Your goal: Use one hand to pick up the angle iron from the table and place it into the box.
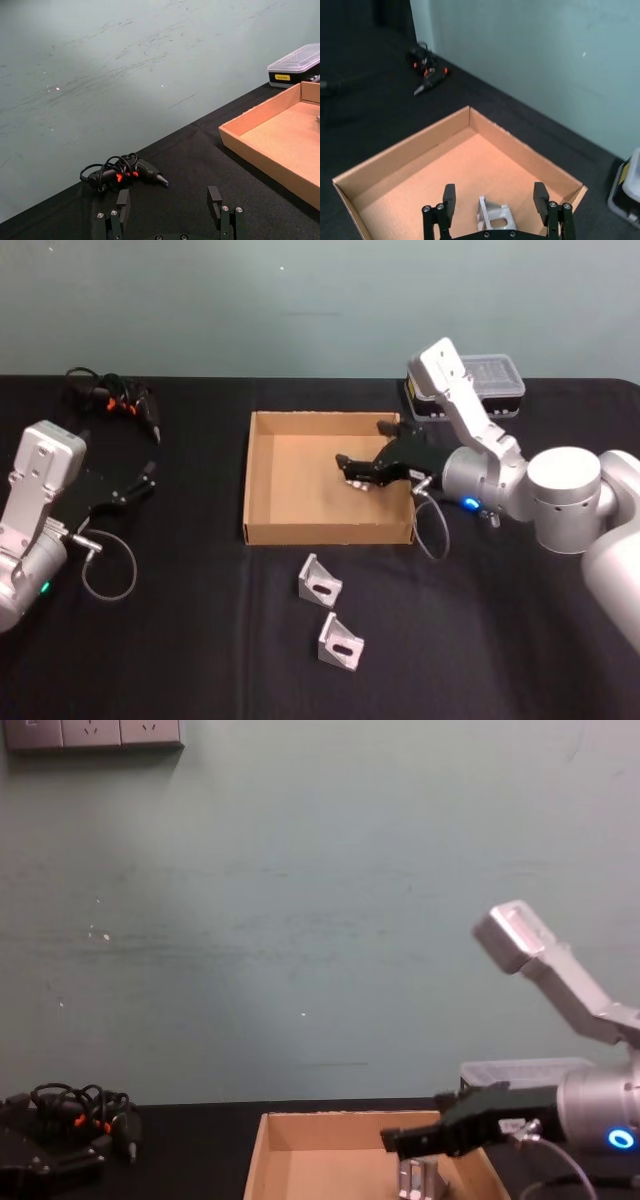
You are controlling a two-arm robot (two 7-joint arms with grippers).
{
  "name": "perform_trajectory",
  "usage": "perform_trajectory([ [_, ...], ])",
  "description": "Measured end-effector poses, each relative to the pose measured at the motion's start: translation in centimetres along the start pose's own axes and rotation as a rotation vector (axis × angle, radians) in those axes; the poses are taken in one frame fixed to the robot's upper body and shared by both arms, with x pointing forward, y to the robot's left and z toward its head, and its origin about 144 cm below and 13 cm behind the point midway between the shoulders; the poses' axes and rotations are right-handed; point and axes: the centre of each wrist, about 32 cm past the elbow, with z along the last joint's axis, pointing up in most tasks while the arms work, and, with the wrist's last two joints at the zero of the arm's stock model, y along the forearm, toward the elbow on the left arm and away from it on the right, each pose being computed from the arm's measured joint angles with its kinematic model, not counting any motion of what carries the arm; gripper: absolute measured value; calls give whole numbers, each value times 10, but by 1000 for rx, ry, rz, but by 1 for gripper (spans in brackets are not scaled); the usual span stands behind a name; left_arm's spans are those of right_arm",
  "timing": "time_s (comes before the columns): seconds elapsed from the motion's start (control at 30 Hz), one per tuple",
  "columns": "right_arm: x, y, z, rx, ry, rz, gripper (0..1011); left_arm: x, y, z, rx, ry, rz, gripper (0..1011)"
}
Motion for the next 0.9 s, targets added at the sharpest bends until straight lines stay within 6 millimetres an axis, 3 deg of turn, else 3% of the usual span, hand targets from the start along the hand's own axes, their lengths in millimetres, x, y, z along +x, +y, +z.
perform_trajectory([
  [0.47, -8, -62, 0, 105, -9, 91, 1002, 0, 0, 0, 0, 0, 0, 1011],
  [0.9, -47, -127, -6, -10, -72, 281, 1002, 0, 0, 0, 0, 0, 0, 1011],
])
